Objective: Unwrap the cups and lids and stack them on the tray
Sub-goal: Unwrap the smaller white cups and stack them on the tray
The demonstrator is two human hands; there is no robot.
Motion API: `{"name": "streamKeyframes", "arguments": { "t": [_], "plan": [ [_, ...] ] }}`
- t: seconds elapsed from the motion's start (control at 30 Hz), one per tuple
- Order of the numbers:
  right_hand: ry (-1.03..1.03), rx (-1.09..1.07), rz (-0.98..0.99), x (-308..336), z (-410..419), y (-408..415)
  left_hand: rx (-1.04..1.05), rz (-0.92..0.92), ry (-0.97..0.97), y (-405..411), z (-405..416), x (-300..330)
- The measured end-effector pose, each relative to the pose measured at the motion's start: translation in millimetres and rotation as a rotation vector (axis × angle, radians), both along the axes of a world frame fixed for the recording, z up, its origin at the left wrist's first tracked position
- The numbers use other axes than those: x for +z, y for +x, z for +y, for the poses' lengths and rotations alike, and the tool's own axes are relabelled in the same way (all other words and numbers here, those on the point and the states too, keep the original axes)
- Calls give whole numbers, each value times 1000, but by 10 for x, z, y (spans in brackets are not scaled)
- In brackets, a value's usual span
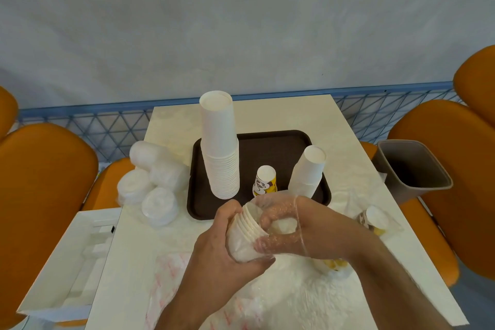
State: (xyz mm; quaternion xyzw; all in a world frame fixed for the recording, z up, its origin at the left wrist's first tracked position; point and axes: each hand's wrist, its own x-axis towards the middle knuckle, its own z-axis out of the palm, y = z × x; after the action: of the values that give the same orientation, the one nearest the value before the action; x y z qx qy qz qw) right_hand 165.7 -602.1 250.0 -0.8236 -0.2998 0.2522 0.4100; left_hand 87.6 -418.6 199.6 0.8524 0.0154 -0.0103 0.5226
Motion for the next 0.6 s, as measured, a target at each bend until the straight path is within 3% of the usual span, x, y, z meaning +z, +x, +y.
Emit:
{"name": "streamKeyframes", "arguments": {
  "t": [0.3, 0.5, 0.6],
  "plan": [
    [183, -98, 66, 67, -60, 11, -32, -6, 49, -3, 15, 78],
    [290, -324, 131, 0, -256, 56, 14, -26, 40, -2, 77, 68],
    [285, -337, 197, 9, -353, 54, 51, -36, 28, 10, 110, 55]
  ]
}}
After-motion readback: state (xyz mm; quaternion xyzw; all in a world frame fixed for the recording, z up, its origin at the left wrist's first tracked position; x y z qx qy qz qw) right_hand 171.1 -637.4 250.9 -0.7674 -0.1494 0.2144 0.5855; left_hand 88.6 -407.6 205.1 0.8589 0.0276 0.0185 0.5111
